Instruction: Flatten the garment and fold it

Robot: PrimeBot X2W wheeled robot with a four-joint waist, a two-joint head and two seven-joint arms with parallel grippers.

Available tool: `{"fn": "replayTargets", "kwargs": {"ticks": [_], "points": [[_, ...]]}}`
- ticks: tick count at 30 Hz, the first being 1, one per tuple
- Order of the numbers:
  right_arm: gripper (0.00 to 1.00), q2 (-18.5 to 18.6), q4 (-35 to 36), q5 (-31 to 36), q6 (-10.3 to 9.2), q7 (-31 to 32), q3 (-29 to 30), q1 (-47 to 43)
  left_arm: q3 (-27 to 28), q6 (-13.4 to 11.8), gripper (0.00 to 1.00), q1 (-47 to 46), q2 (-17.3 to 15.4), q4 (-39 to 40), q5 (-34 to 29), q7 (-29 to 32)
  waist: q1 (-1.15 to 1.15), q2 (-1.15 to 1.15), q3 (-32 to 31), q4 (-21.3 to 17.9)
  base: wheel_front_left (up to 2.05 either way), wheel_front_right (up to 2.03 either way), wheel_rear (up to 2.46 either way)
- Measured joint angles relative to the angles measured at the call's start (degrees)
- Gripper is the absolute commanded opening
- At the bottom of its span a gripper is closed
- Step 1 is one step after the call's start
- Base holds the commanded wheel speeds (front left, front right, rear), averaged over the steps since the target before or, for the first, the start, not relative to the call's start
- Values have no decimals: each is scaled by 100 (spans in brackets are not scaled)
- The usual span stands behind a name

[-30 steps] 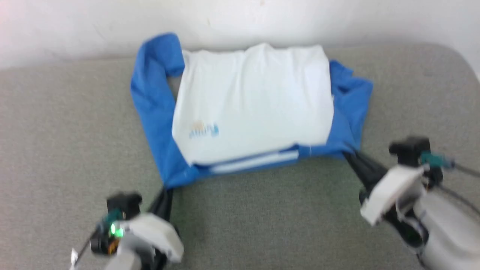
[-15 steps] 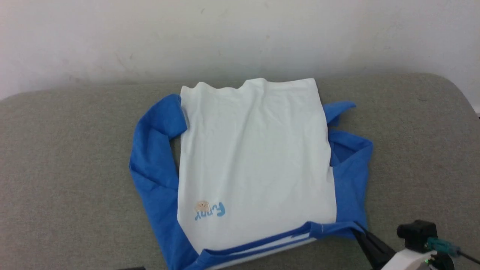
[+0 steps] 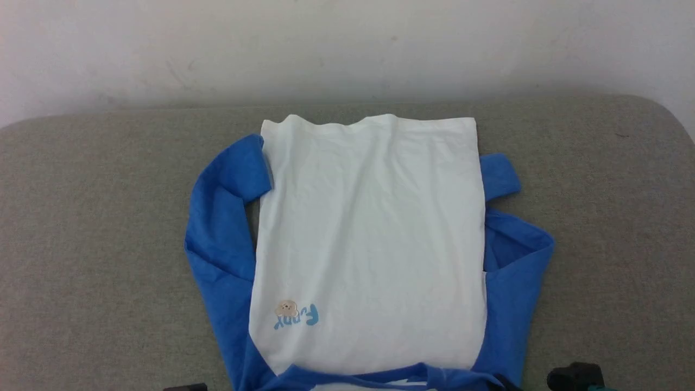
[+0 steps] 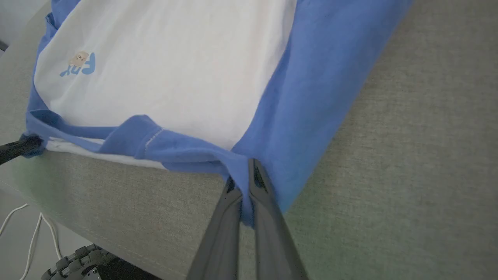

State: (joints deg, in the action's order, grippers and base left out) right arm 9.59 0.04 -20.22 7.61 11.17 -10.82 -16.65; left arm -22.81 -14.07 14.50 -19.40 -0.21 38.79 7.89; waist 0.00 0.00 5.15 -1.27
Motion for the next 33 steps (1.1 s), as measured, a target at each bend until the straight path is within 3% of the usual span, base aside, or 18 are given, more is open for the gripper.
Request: {"fn": "replayTargets", "kwargs": {"ticks": [7, 11, 14, 17, 21, 27, 33], "points": [[100, 44, 725, -138, -8, -488, -3, 60, 265, 175, 100, -190, 71, 297, 243, -231, 0, 0, 116, -133, 0, 0, 0], [100, -29, 1310, -102, -8, -839, 296, 173, 681, 163, 100, -305, -207, 806, 325, -264, 0, 0, 209, -224, 0, 0, 0], [100, -191, 1677, 22, -8, -1007, 573, 340, 1061, 21, 100, -671, -483, 1084, 246, -348, 0, 0, 310, -283, 0, 0, 0], [100, -290, 1925, 108, -8, -1040, 805, 539, 1315, -120, 100, -1273, -754, 1150, -43, -407, 0, 0, 461, -326, 0, 0, 0], [100, -303, 2059, 164, -8, -1069, 990, 896, 1361, -101, 100, -2459, -871, 814, -211, -374, -1, 0, 735, -380, 0, 0, 0], [100, -222, 2013, 157, -8, -1087, 989, 1362, 1169, 424, 100, -4273, -923, -286, -100, 108, -2, 0, 1225, -500, 0, 0, 0], [100, -232, 1764, 71, -8, -1177, 832, 1562, 712, 939, 100, -5535, -1089, -1548, -11, 1198, -2, 0, 1649, -693, 0, 0, 0]]}}
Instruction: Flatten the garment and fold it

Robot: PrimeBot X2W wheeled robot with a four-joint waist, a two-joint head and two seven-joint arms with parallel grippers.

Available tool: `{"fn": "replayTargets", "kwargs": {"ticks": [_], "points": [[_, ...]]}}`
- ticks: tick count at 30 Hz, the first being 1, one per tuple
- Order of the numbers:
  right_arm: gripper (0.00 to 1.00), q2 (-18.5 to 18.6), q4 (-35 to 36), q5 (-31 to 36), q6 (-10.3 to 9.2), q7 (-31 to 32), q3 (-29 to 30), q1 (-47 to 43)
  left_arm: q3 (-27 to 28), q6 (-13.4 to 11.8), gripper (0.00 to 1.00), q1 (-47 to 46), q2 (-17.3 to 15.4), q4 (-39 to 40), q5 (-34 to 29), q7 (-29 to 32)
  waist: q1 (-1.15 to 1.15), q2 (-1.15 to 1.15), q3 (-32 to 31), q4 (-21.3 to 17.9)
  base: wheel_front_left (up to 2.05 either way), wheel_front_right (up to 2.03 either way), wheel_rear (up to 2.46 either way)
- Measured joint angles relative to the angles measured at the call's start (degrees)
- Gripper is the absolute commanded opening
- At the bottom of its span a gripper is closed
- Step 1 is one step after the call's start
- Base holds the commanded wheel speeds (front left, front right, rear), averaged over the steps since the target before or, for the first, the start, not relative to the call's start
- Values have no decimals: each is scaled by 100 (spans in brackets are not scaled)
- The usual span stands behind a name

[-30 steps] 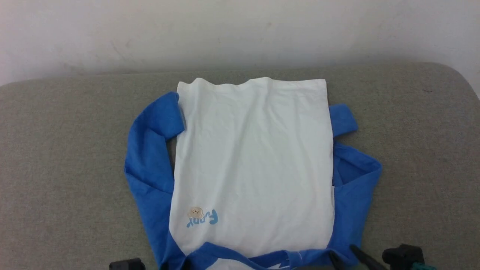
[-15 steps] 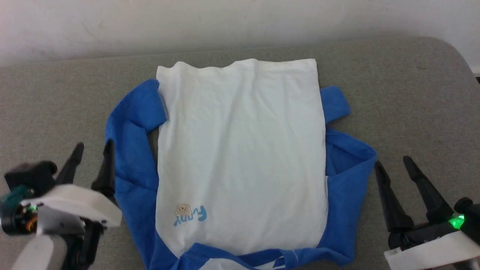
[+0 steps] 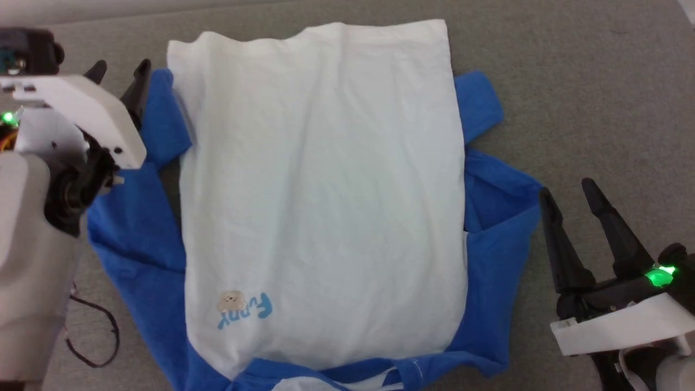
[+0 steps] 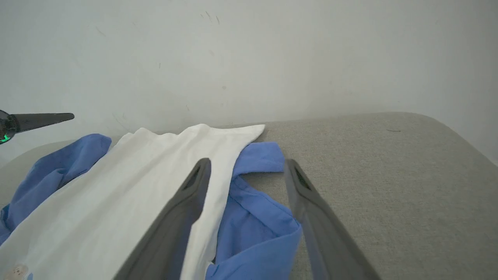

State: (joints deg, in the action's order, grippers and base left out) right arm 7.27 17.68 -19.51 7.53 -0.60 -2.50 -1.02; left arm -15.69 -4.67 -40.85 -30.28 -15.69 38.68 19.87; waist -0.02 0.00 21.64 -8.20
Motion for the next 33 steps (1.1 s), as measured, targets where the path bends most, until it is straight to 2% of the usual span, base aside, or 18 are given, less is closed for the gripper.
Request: {"fn": "replayTargets", "kwargs": {"ticks": [5, 12, 14, 16, 17, 19, 22, 25, 33], "points": [[100, -12, -168, -86, 0, -100, -107, 107, -299, 208, 100, -646, -185, -793, -45, 799, 1, 0, 218, -234, 0, 0, 0], [100, -13, -339, -219, 0, -179, -188, 203, -608, 258, 100, -928, -554, -1530, -166, 1861, 2, 0, 440, -493, 0, 0, 0], [100, -18, -374, -255, 0, -197, -204, 216, -648, 236, 80, -1059, -636, -1591, -227, 2062, 3, 0, 491, -539, 0, 0, 0], [100, -4, -405, -276, 0, -197, -223, 218, -720, 203, 47, -1151, -671, -1631, -276, 2284, 3, 0, 537, -568, 0, 0, 0], [100, -3, -416, -277, 0, -197, -241, 220, -756, 204, 37, -1186, -695, -1635, -287, 2409, 3, 0, 555, -577, 0, 0, 0], [100, -3, -434, -289, 0, -198, -259, 229, -805, 225, 0, -1245, -724, -1636, -260, 2694, 3, 0, 580, -586, 0, 0, 0], [100, 0, -466, -323, 0, -198, -253, 280, -808, 265, 0, -1272, -717, -1586, -169, 2886, 3, 0, 575, -564, 0, 0, 0], [100, 4, -495, -324, 0, -197, -237, 315, -790, 254, 0, -1235, -705, -1561, -129, 2749, 2, 0, 526, -526, 0, 0, 0], [100, -20, -601, -249, 0, -188, 81, 269, -692, 49, 0, -993, -578, -1415, -372, 1281, 2, 0, 123, -376, 0, 0, 0]]}}
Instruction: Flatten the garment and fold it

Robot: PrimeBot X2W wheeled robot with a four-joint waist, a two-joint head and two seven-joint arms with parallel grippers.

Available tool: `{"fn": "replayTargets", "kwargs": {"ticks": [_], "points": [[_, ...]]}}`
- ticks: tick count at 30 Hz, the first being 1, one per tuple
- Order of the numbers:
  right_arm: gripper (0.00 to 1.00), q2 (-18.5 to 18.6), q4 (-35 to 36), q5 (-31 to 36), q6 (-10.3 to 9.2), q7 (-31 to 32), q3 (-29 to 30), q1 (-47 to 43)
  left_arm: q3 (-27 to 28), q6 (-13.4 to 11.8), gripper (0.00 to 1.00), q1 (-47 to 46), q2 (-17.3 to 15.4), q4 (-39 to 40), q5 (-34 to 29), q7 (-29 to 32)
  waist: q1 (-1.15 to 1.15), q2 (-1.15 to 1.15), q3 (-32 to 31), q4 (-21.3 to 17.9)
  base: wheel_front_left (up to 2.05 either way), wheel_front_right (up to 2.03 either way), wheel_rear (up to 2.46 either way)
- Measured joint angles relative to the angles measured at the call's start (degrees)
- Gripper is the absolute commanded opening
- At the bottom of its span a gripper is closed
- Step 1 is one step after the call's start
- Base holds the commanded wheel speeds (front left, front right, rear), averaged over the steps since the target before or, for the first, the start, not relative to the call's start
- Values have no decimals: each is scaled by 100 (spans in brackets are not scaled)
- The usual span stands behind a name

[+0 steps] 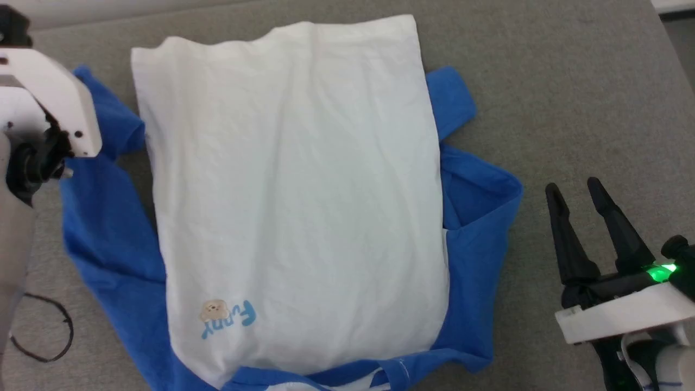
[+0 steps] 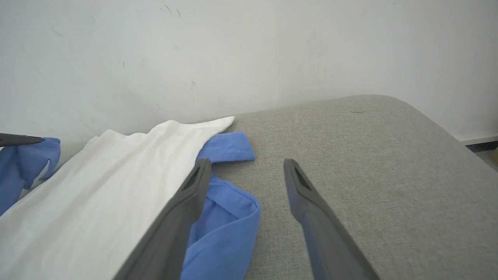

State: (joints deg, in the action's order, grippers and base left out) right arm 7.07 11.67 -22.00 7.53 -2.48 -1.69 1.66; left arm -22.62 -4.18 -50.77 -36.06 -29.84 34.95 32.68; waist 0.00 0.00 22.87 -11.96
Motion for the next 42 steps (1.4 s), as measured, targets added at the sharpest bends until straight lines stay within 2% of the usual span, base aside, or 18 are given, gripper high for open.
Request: {"fn": "replayTargets", "kwargs": {"ticks": [4, 10, 14, 19, 26, 29, 37, 39, 42], "points": [[100, -40, -1, 94, 0, 107, 235, -208, 30, -48, 0, 68, 250, 382, -27, -609, 0, 0, -316, 128, 0, 0, 0], [100, -167, 115, 223, 0, 316, 522, -497, -190, -44, 0, 659, 747, 1245, 3, -1102, 1, 0, -838, 349, 0, 0, 0], [100, -230, 241, 296, 0, 459, 654, -618, -514, -80, 0, 1199, 1045, 1873, -29, -1260, 1, 0, -1161, 478, 0, 0, 0], [100, -288, 396, 438, 0, 597, 786, -776, -1198, -92, 0, 1856, 1696, 2238, -29, -1307, 2, 0, -1455, 598, 0, 0, 0], [100, -357, 477, 435, 0, 654, 789, -782, -2065, -79, 0, 2449, 2664, 1793, -107, -1614, 0, 0, -1472, 504, 0, 0, 0], [100, -367, 467, 422, 0, 657, 818, -783, -2417, 71, 0, 2579, 3012, 1526, -145, -1774, 0, 0, -1412, 436, 0, 0, 0], [100, -386, 415, 402, 0, 698, 759, -782, -3334, 566, 0, 2870, 3194, 560, -325, -1875, 0, 0, -1331, 377, 0, 0, 0], [100, -387, 399, 402, 0, 698, 735, -782, -3411, 617, 100, 2876, 3214, 468, -325, -2018, -1, 0, -1348, 387, 0, 0, 0], [100, -392, 393, 438, 0, 699, 690, -783, -3418, 665, 100, 2875, 3236, 543, -338, -2459, 0, 0, -1393, 415, 0, 0, 0]]}}
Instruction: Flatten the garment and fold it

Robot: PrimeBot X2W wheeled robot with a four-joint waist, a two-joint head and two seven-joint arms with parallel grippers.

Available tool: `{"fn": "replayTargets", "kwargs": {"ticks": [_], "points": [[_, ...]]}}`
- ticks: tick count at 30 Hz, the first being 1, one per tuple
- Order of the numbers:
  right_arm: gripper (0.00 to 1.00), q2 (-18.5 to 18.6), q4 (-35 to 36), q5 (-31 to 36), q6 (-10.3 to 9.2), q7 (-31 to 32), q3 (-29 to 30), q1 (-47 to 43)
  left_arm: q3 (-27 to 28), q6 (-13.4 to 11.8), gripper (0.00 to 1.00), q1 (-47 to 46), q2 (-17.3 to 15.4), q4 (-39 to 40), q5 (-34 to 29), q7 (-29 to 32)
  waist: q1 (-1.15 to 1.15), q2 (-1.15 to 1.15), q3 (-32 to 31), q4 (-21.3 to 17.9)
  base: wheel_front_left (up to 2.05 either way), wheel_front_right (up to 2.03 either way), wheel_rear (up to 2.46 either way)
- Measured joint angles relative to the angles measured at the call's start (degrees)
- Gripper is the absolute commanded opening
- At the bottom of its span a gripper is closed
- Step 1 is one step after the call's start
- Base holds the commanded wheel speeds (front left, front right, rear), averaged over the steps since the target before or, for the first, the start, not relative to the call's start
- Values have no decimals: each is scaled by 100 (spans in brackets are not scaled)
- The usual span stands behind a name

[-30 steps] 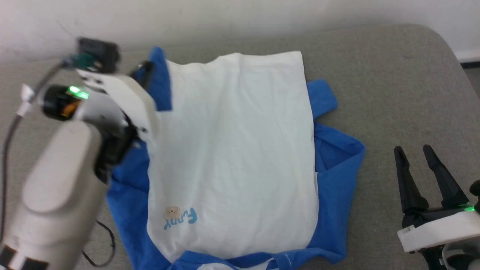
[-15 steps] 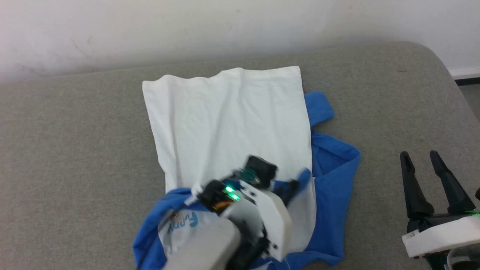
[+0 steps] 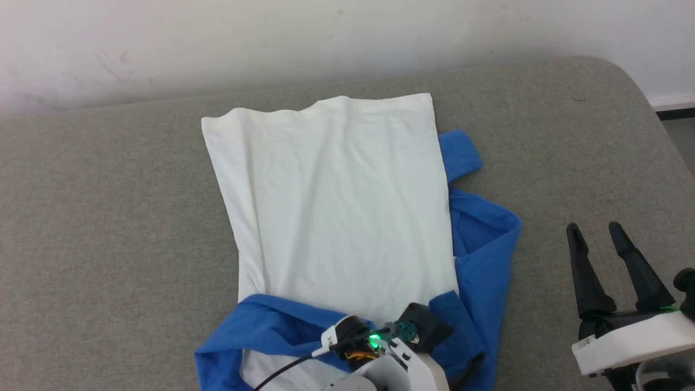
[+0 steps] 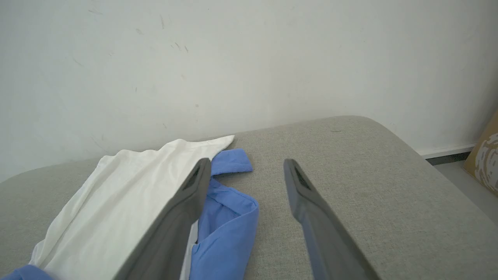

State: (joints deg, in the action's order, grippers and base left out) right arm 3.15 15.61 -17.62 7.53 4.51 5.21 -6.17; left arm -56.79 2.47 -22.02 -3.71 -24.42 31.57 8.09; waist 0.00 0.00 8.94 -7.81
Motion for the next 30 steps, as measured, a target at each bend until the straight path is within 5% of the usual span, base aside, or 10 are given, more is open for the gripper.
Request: {"fn": "replayTargets", "kwargs": {"ticks": [6, 12, 19, 30], "points": [[100, 11, 10, 121, 0, 21, -108, -33, 347, -120, 100, -10, -47, 728, -97, -1033, 0, 0, -137, 101, 0, 0, 0], [100, 52, 30, 209, 0, 59, -157, -78, 1319, -793, 100, 18, -514, 1363, -134, -1993, 0, 0, -264, 210, 0, 0, 0], [100, 60, 31, 307, 0, 69, -71, -159, 2917, -1421, 100, 599, -1038, 1895, -103, -2275, 0, 0, -368, 338, 0, 0, 0], [100, 186, -666, 88, 0, 258, 259, -23, 4868, -1403, 100, 1752, -1314, 2252, -722, -2282, 1, 0, -353, 586, 0, 0, 0]]}}
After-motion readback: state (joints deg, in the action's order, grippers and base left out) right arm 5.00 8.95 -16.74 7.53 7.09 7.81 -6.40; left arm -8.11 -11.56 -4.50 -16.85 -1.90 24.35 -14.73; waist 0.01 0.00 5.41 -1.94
